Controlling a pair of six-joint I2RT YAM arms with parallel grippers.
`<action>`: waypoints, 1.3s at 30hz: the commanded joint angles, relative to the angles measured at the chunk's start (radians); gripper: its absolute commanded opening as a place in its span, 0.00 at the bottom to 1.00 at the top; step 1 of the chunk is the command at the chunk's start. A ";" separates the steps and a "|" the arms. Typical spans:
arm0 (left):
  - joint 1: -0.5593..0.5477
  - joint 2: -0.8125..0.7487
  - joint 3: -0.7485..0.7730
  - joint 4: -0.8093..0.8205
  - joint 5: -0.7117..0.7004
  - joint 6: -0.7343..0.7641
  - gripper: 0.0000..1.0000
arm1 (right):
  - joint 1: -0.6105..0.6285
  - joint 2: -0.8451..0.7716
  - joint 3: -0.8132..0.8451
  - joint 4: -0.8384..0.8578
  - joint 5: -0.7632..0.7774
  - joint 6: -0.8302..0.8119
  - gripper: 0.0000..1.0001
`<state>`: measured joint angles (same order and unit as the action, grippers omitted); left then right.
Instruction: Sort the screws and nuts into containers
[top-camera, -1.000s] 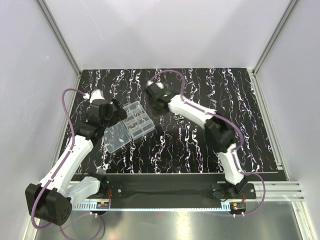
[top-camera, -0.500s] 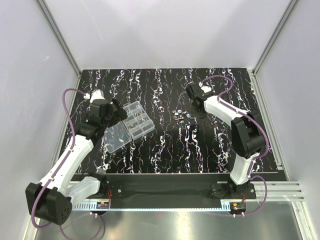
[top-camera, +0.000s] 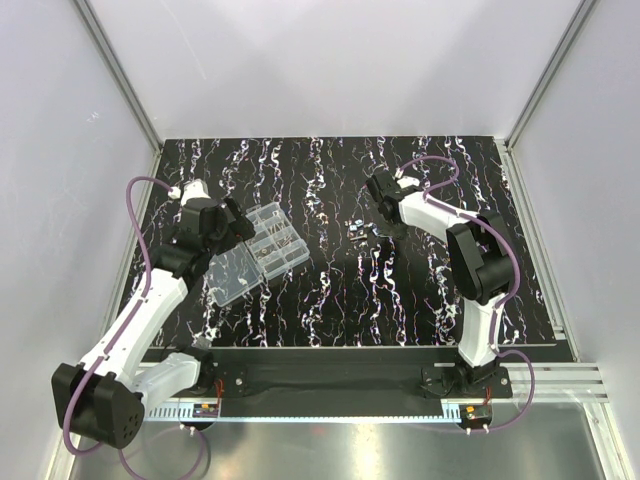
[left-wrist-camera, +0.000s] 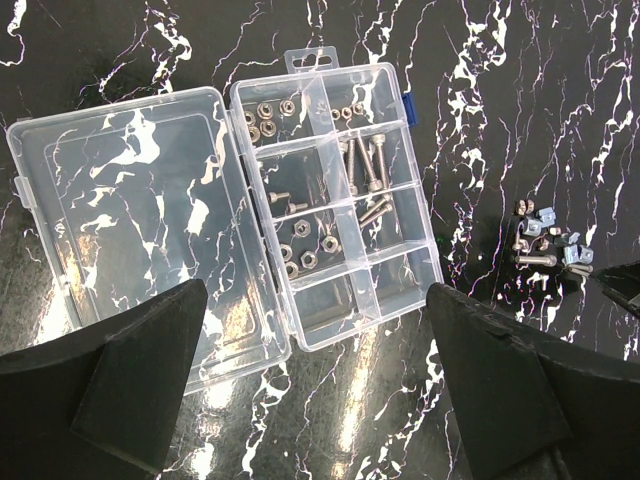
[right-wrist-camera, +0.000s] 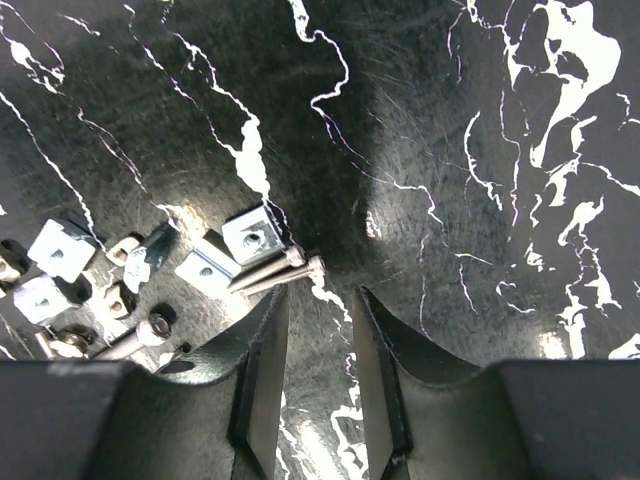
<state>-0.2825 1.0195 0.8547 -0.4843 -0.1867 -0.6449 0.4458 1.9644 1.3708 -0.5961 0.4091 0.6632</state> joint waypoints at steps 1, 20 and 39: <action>-0.004 0.007 0.004 0.027 0.003 0.007 0.99 | -0.007 0.004 0.027 0.038 0.050 0.033 0.38; -0.004 0.010 0.006 0.024 -0.003 0.008 0.99 | -0.010 0.073 0.053 0.027 0.037 0.052 0.38; -0.003 0.014 0.007 0.021 -0.011 0.010 0.99 | -0.009 -0.027 0.076 0.098 0.025 0.023 0.40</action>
<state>-0.2825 1.0328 0.8547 -0.4843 -0.1875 -0.6445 0.4419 1.9850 1.4071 -0.5396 0.4179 0.6960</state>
